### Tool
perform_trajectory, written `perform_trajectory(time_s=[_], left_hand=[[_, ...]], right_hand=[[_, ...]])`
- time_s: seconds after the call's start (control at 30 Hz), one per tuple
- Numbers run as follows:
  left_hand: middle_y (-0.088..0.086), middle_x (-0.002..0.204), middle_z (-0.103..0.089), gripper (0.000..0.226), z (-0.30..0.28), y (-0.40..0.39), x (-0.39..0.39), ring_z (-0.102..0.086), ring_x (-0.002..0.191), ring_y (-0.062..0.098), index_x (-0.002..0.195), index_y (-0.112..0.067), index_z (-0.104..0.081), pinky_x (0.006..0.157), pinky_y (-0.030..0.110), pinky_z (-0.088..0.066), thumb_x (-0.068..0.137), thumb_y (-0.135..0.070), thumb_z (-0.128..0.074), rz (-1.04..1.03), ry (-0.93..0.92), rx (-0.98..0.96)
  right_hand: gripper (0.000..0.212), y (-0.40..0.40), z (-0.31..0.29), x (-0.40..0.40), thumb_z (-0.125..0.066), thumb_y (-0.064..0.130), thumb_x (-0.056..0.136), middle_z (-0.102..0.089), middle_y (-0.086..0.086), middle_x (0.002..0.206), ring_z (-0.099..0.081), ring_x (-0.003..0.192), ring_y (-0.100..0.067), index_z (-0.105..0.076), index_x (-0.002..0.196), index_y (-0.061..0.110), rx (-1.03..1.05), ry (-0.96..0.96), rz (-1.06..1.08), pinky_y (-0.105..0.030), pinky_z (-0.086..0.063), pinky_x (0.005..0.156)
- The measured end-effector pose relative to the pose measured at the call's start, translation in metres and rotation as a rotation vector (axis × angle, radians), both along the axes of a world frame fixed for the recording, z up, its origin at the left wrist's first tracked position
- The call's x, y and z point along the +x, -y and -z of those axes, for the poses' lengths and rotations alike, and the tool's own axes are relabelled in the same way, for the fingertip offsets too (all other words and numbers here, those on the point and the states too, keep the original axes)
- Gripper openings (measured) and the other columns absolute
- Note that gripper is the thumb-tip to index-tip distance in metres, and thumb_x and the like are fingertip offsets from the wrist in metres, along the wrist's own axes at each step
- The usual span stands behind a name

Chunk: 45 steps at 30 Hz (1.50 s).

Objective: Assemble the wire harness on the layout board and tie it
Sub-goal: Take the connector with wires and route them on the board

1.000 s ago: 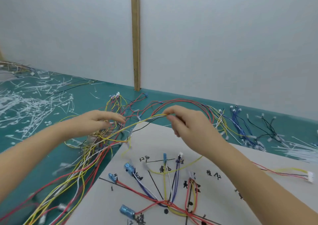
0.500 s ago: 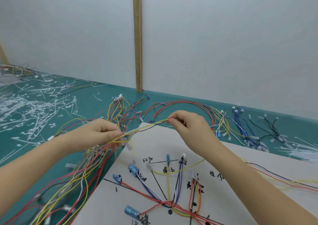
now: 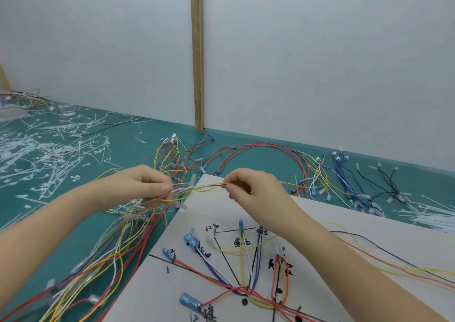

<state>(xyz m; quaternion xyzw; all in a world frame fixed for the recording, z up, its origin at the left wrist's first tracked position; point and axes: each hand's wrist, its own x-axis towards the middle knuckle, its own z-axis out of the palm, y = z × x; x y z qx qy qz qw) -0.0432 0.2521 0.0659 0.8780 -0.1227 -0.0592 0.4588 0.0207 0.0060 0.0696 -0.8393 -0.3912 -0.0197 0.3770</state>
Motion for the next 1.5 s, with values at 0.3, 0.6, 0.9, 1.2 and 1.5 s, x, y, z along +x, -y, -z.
perform_trajectory(time_s=[0.3,0.6,0.9,1.2,1.5], left_hand=[[-0.010,0.116,-0.062,0.065,0.017,0.020,0.012,-0.057,0.100,0.007,0.110,-0.042,-0.064,0.095,0.015,-0.038,0.083,-0.072,-0.013,-0.056,-0.269,0.074],[-0.012,0.083,-0.068,0.024,0.023,-0.005,-0.001,-0.060,0.078,0.001,0.094,-0.045,-0.069,0.074,0.015,-0.046,0.078,-0.058,-0.057,0.065,-0.122,0.136],[-0.014,0.077,-0.057,0.026,0.029,0.015,0.006,-0.050,0.070,0.006,0.109,-0.045,-0.061,0.071,0.015,-0.042,0.085,-0.044,-0.051,0.133,-0.200,0.118],[-0.002,0.066,-0.048,0.031,0.030,0.004,-0.001,-0.041,0.061,0.012,0.076,-0.033,-0.065,0.063,0.028,-0.038,0.087,-0.052,-0.043,-0.051,-0.068,0.238],[-0.018,0.059,-0.053,0.029,0.046,-0.004,-0.018,-0.046,0.057,0.001,0.067,-0.049,-0.053,0.058,0.019,-0.038,0.090,-0.032,-0.055,-0.044,0.200,0.466]], right_hand=[[0.026,0.002,-0.009,-0.006,-0.055,0.009,0.090,-0.049,0.017,0.051,-0.041,0.051,0.002,-0.056,0.073,0.029,0.384,-0.187,-0.019,-0.009,-0.033,0.051],[0.023,0.022,-0.026,0.002,-0.053,0.005,0.091,-0.053,0.019,0.054,-0.043,0.050,0.002,-0.059,0.076,0.022,0.639,-0.285,0.058,-0.008,-0.033,0.049],[0.023,0.006,-0.023,-0.014,-0.055,0.004,0.089,-0.054,0.010,0.052,-0.041,0.045,0.001,-0.059,0.075,0.022,0.522,-0.329,-0.044,-0.010,-0.032,0.044],[0.024,0.037,-0.040,0.001,-0.051,0.002,0.091,-0.054,0.012,0.049,-0.036,0.039,-0.001,-0.062,0.077,0.019,0.838,-0.315,0.123,-0.011,-0.029,0.040],[0.019,0.065,-0.050,0.010,-0.050,0.006,0.093,-0.054,0.011,0.051,-0.032,0.039,-0.003,-0.058,0.080,0.017,0.996,-0.309,0.246,-0.013,-0.027,0.039]])
